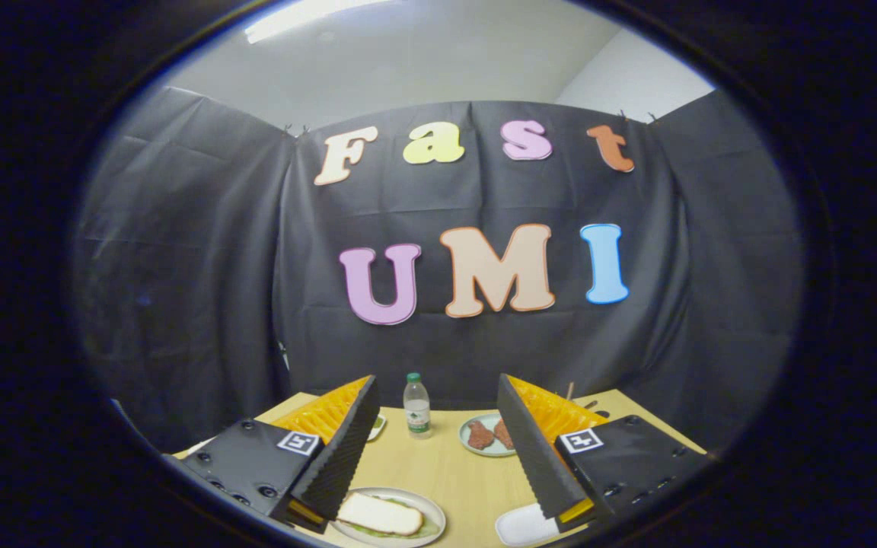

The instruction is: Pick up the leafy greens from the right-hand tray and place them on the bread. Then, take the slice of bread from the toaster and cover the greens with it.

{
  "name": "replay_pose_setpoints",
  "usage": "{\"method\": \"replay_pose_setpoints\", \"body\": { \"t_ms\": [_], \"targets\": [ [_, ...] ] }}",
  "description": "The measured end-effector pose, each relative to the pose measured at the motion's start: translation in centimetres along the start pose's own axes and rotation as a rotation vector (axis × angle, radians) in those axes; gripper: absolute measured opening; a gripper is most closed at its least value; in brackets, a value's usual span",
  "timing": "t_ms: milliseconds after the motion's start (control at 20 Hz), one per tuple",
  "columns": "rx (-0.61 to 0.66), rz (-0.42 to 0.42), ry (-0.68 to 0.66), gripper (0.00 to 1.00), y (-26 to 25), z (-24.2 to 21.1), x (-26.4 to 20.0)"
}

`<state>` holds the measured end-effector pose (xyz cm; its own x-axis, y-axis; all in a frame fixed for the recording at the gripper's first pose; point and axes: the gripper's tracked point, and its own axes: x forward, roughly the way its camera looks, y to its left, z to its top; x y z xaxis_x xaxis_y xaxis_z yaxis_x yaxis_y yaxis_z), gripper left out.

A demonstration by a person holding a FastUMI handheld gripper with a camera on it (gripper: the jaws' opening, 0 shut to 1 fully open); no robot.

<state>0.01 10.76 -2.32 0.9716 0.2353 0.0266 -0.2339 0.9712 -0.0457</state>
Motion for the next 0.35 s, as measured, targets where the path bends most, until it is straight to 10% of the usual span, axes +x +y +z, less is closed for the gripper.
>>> {"method": "replay_pose_setpoints", "body": {
  "t_ms": [350],
  "targets": [
    [-0.013, -0.06, -0.001, 0.98, -2.4, 0.1, -3.6]
  ]
}}
